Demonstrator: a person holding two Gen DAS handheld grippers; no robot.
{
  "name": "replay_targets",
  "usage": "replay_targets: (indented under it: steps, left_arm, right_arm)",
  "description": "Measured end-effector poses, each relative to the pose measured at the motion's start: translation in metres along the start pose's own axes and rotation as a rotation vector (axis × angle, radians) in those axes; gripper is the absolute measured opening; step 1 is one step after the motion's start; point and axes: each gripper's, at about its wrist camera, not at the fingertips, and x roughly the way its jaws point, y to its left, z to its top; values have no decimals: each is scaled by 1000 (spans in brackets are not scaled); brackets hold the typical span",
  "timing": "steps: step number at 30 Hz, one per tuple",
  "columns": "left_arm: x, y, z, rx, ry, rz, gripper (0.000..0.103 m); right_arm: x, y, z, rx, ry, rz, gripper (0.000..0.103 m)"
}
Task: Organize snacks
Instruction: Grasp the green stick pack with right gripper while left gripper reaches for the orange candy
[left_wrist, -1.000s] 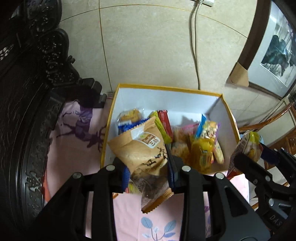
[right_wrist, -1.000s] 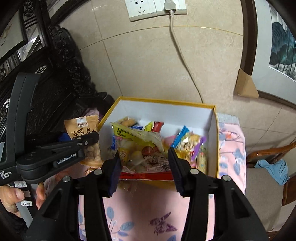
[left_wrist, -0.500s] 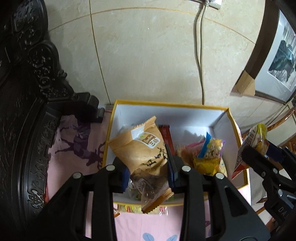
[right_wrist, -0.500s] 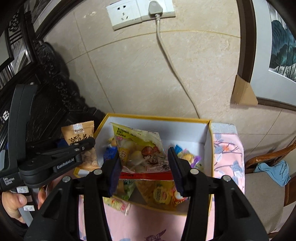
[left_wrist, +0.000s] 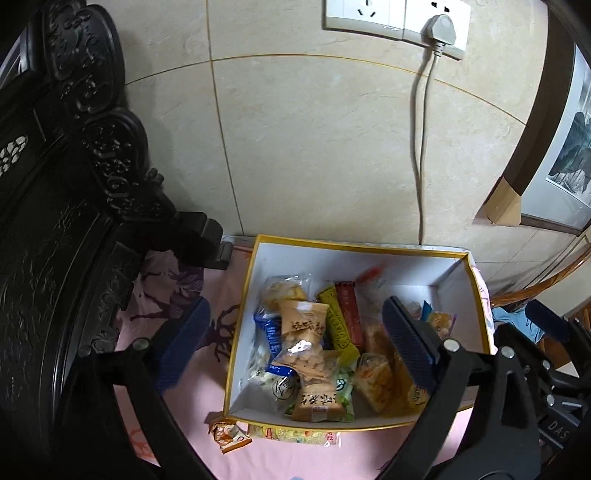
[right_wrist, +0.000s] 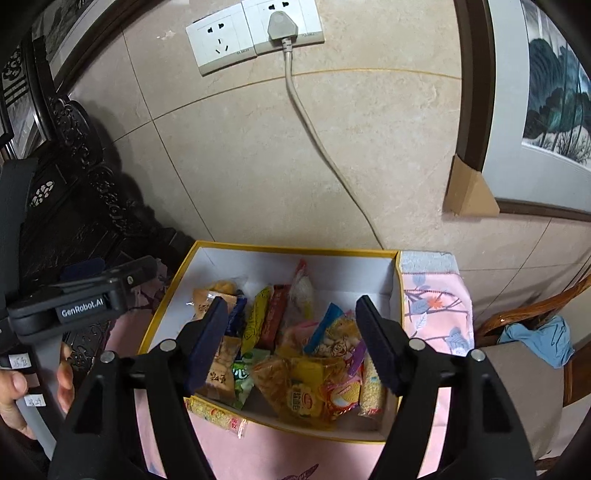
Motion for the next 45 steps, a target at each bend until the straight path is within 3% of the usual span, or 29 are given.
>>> replay_targets:
  steps: [16,21,27,31,35,40,45]
  left_arm:
    - [-16,-6,0,22,-30,-10,96]
    - [-22,0,-12,19,-26,0,96]
    - [-32,49,-81,-45,3,140,96]
    - [-31,99,-150,-187,105,157,96]
    - [-31,128,-192,-213,213,183,96]
    - [-46,156,-216,-241,242,217,96]
    - [-64,173,-227,-264,232,228,96]
  right_arm:
    - [-20,19,-3,-48,-24,34,72]
    - [-27,27,-19,-70,-9,74,72]
    - [-13,47,-95,-168,107,235,73]
    - [24,73,-148,-239,234,318,73]
    - [58,113,-165,-378,245,371,73]
    - [109,153,-175,-594,282,352,73]
    - [155,167,-188,-746,283,245,74]
